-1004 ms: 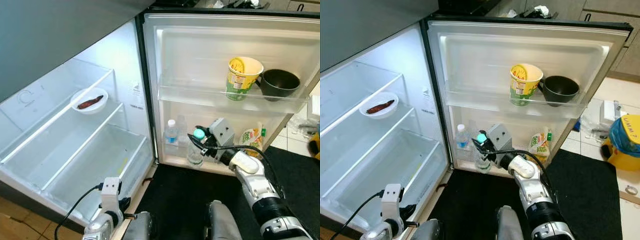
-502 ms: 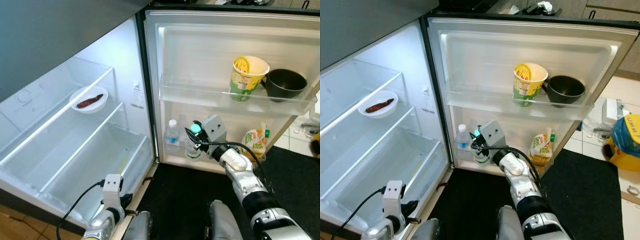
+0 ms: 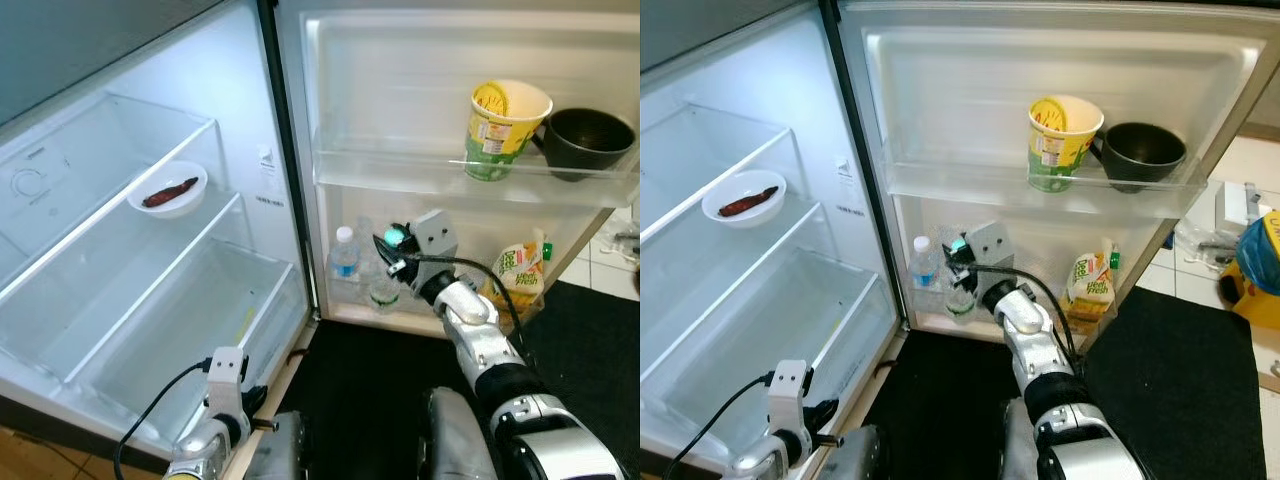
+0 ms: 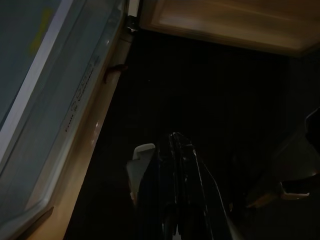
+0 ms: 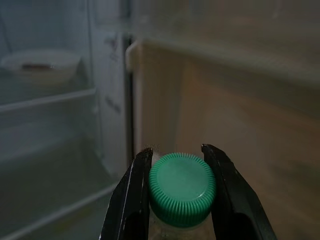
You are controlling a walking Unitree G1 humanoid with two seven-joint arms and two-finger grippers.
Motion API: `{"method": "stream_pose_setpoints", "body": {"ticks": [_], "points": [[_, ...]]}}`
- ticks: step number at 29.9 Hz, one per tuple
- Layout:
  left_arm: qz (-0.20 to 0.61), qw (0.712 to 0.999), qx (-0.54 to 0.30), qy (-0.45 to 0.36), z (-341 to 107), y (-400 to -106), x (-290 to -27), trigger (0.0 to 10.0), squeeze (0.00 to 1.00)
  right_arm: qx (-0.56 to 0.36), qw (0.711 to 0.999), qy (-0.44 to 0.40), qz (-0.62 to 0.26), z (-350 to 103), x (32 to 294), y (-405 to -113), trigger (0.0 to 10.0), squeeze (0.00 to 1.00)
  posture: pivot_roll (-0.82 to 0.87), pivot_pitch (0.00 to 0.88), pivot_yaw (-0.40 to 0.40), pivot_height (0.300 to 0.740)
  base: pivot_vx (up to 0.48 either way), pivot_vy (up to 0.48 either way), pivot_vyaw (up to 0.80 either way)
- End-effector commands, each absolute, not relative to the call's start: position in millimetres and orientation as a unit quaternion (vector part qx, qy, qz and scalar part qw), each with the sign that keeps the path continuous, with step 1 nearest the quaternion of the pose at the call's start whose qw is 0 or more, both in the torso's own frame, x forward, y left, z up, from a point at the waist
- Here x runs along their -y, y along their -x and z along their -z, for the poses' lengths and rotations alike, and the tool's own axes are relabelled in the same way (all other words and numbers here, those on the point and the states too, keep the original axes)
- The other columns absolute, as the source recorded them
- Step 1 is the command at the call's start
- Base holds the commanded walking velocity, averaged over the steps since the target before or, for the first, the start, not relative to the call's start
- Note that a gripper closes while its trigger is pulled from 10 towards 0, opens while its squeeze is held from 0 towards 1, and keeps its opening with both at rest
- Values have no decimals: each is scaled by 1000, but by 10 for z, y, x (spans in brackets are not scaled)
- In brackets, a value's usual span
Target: Restocking fridge
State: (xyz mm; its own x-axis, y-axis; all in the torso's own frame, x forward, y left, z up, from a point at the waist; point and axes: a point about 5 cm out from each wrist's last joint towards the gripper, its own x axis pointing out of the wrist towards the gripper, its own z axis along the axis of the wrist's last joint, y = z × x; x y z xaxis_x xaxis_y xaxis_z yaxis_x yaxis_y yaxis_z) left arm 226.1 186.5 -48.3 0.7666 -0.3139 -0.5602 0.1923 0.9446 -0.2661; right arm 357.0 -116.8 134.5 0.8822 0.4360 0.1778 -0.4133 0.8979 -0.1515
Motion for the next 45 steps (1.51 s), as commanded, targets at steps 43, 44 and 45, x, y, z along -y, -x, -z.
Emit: {"method": "stream_pose_setpoints", "body": {"ticks": [43, 44, 45], "points": [[194, 967, -127, 103, -70, -2644, -2103, 10000, 0, 175, 956, 165, -167, -1438, 1370, -3612, 10000, 0, 51, 162, 117, 551, 0, 0, 0], [194, 967, -127, 103, -70, -2644, -2103, 10000, 0, 175, 956, 165, -167, -1438, 1370, -3612, 10000, 0, 51, 162, 117, 551, 0, 0, 0], [199, 966, -130, 104, -52, -2619, -2093, 10000, 0, 170, 957, 162, -169, -1400, 1355, -3598, 10000, 0, 61, 172, 118, 551, 0, 0, 0]]}}
